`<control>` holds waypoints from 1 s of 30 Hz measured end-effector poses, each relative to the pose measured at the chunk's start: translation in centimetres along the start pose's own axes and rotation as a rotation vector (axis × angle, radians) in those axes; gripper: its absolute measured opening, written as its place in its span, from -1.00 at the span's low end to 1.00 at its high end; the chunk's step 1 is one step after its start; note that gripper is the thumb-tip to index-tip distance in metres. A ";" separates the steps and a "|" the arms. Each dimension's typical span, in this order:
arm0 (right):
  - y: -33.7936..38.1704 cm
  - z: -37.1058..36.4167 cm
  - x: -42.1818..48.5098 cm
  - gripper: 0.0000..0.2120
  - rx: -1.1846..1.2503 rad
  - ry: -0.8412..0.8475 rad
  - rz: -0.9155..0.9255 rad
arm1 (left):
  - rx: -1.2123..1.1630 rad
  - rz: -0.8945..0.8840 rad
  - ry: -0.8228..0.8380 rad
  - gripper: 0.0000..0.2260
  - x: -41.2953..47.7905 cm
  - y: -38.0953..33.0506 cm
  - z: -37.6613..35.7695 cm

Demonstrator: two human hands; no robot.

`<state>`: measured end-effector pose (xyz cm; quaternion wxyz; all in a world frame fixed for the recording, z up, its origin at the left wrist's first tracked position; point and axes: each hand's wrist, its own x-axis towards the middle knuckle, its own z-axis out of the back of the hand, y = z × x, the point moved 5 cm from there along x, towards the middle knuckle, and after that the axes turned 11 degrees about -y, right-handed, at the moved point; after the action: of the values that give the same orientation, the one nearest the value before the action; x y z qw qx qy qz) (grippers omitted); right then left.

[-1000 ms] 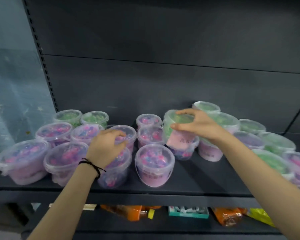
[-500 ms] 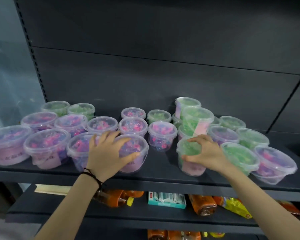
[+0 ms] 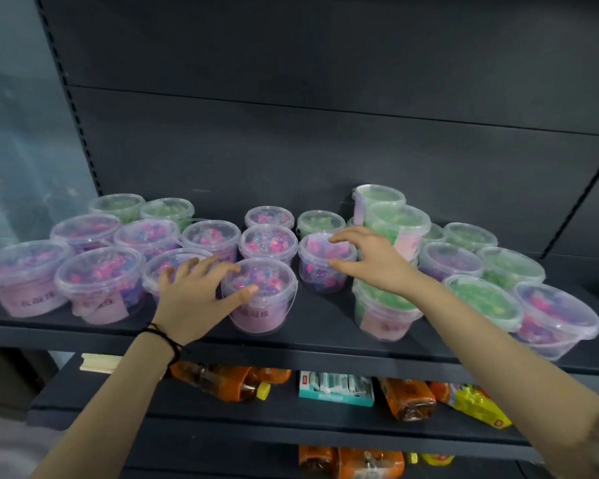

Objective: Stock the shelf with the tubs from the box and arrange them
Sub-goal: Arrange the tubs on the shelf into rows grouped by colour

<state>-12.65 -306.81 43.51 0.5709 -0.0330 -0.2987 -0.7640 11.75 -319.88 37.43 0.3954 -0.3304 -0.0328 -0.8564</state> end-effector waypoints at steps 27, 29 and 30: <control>-2.4 -4.6 5.3 -0.23 -0.135 0.183 -0.354 | -0.547 -0.064 0.110 -0.38 7.1 3.0 -2.9; -1.9 -3.9 4.8 -0.19 -0.062 0.173 -0.341 | -0.490 -0.056 0.028 -0.37 6.3 3.7 -2.4; -1.6 -3.5 4.6 -0.21 -0.002 0.161 -0.339 | -0.462 -0.034 0.027 -0.36 5.6 3.8 -2.1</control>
<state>-14.69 -312.20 41.75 0.4560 0.0783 -0.2526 -0.8498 10.66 -326.86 38.29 0.2953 -0.4001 0.1637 -0.8520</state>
